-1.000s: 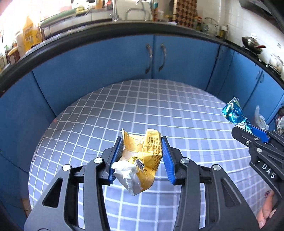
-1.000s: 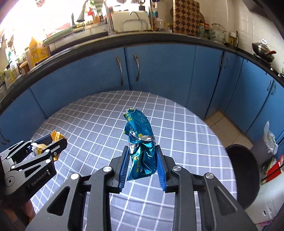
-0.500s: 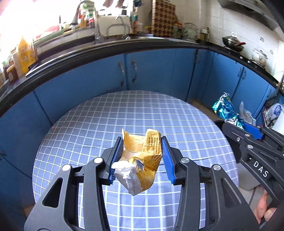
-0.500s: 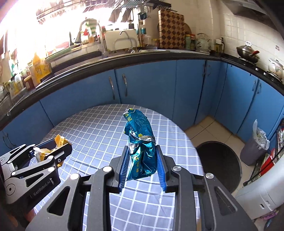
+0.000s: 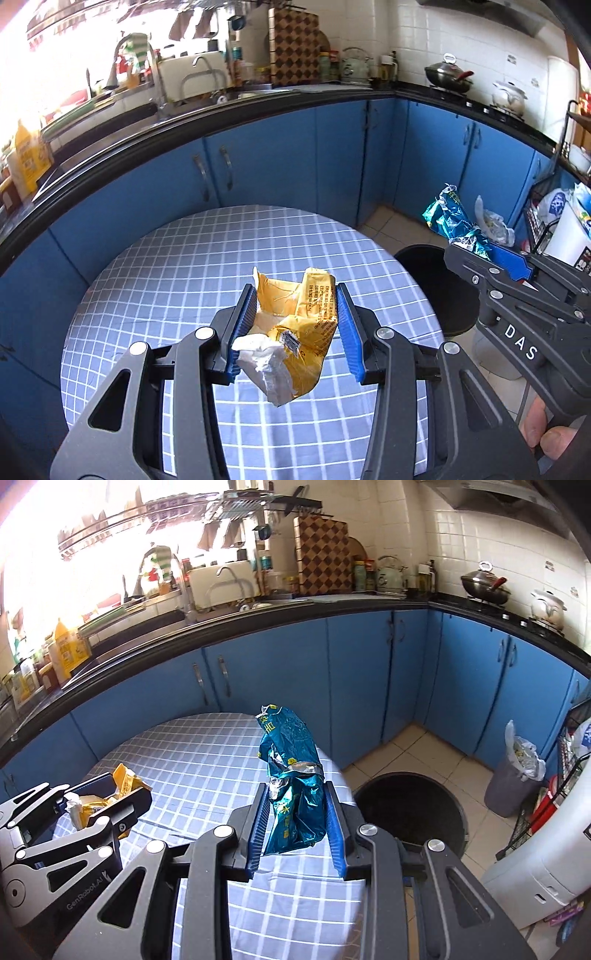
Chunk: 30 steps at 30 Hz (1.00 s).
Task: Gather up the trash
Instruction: 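Carry the yellow packet and blue wrapper over the black bin, then open both tools to drop the packet and wrapper into the bin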
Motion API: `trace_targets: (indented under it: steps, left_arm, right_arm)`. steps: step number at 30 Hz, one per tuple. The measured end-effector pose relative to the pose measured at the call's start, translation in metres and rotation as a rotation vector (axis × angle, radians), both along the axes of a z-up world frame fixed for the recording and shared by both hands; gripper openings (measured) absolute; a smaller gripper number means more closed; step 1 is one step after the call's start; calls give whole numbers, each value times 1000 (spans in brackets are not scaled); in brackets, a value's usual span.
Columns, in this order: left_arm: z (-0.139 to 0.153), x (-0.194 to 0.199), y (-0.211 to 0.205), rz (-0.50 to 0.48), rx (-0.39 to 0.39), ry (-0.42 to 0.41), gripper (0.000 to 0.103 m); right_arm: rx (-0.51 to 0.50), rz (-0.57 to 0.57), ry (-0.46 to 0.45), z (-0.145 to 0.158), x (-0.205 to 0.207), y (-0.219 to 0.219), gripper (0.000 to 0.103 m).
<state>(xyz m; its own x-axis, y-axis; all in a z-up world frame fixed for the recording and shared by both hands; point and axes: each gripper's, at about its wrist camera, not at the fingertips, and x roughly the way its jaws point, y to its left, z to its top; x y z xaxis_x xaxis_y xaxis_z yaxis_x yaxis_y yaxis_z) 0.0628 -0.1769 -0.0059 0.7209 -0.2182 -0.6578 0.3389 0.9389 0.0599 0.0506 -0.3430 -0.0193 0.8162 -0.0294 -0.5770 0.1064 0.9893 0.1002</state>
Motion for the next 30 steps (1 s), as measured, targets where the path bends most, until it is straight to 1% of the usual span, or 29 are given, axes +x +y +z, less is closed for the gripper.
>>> trace_targets:
  steps: [7,10,18,26,28,29,30]
  left_arm:
    - [-2,12,-46,-47,21,5,44]
    - [-6,23,-66,-67,26,12,44]
    - [-18,52,-117,-107,44,28,44]
    - [-30,78,-140,-110,40,46,44]
    - [-32,84,-144,-110,42,51,44]
    - [-33,86,-146,-110,43,52,44]
    - [-35,88,-147,-111,43,54,44]
  right_arm:
    - [11,-65,8,-10,5,-43,29]
    - [19,-93,18,-16,10,-63,29]
    - [44,-155,49,-35,36,-116,31]
    - [82,-181,83,-55,65,-150,31]
    - [96,-185,94,-61,70,-154,34]
    - [97,-189,94,-63,71,-156,40]
    - [88,-198,87,-64,72,-158,54]
